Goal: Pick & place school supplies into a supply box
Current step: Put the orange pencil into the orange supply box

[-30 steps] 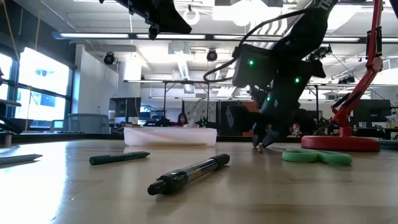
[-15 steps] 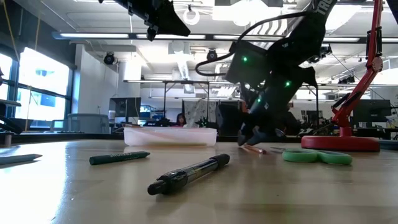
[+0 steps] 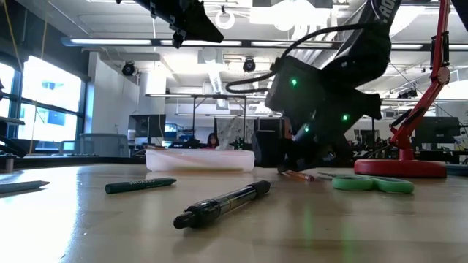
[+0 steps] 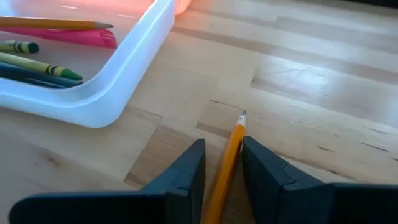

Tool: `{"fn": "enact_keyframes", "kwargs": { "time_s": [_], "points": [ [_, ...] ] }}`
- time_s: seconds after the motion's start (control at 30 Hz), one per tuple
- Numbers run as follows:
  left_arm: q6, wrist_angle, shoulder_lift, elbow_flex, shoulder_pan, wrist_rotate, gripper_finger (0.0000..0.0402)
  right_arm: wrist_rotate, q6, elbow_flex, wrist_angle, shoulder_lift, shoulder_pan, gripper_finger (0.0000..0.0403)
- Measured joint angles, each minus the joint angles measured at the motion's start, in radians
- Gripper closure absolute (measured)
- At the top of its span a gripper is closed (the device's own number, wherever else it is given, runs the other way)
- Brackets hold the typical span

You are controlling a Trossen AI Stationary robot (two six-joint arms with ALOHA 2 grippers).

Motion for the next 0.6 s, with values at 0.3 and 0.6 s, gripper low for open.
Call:
{"fn": "enact_keyframes", "kwargs": {
  "time_s": [0.3,0.6],
  "points": [
    [0.000,0.001,0.000,0.000,0.000,-0.023,0.0341,0.081,0.021,-0.003,0.066,0.052,0.020,0.0328],
    [0.000,0.001,0.000,0.000,0.000,-0.029,0.0341,0.088,0.013,-0.003,0.088,0.053,0.020,0.0386]
  ]
}}
